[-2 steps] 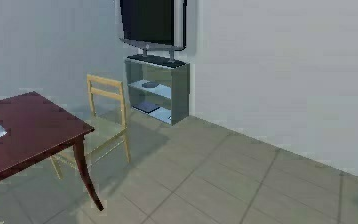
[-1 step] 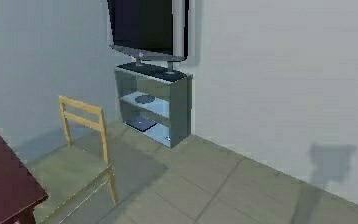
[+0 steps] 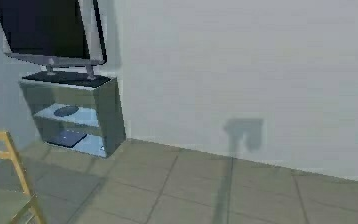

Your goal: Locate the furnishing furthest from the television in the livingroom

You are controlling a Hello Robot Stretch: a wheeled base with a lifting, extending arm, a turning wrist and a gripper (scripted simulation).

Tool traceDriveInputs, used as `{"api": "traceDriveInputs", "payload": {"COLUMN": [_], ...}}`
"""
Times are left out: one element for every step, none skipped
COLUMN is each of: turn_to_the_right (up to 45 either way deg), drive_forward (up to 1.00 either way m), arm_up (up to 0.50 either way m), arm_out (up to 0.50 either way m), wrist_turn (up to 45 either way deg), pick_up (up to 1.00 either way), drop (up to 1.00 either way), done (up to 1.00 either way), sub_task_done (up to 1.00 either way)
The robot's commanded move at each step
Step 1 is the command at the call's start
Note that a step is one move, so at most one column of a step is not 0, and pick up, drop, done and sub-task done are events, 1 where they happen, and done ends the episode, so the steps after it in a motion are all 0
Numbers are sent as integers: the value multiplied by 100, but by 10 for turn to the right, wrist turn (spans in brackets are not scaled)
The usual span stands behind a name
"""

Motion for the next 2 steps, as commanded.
{"api": "traceDriveInputs", "payload": {"turn_to_the_right": [0,60], "drive_forward": [100,0], "arm_up": [0,0], "arm_out": [0,0], "wrist_turn": [0,0], "pick_up": [0,0], "drop": [0,0], "done": [0,0], "sub_task_done": [0,0]}}
